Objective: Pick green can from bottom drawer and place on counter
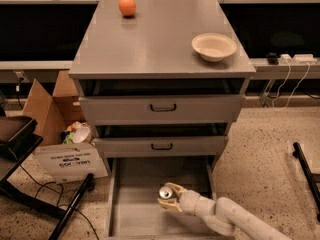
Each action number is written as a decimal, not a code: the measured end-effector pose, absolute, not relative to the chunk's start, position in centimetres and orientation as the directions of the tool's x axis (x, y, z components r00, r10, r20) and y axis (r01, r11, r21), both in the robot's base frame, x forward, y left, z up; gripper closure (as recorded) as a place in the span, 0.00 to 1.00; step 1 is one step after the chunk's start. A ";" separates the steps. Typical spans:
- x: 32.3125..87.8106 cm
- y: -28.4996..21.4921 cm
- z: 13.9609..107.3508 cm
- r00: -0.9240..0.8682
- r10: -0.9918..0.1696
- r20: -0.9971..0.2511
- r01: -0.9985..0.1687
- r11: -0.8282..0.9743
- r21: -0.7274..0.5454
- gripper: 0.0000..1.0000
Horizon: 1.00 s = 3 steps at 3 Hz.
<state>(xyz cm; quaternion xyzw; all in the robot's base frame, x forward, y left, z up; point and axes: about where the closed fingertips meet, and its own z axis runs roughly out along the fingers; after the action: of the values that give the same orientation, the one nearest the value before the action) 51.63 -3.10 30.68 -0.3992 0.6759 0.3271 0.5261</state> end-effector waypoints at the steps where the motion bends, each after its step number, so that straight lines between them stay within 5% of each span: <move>1: 51.7 -7.9 41.0 -0.136 -0.174 -0.975 -0.809 0.588 0.008 1.00; 2: 47.4 -10.5 53.8 -0.222 -0.065 -0.973 -0.724 0.679 0.119 1.00; 3: 40.5 -6.3 61.5 -0.284 -0.014 -0.959 -0.775 0.592 0.221 1.00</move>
Offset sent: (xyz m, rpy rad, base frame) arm -0.2012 -0.0270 0.4256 -0.1152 0.0545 -0.0802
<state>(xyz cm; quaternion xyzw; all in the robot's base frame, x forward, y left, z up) 40.51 -6.34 61.54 -0.2752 0.7168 0.3582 0.5311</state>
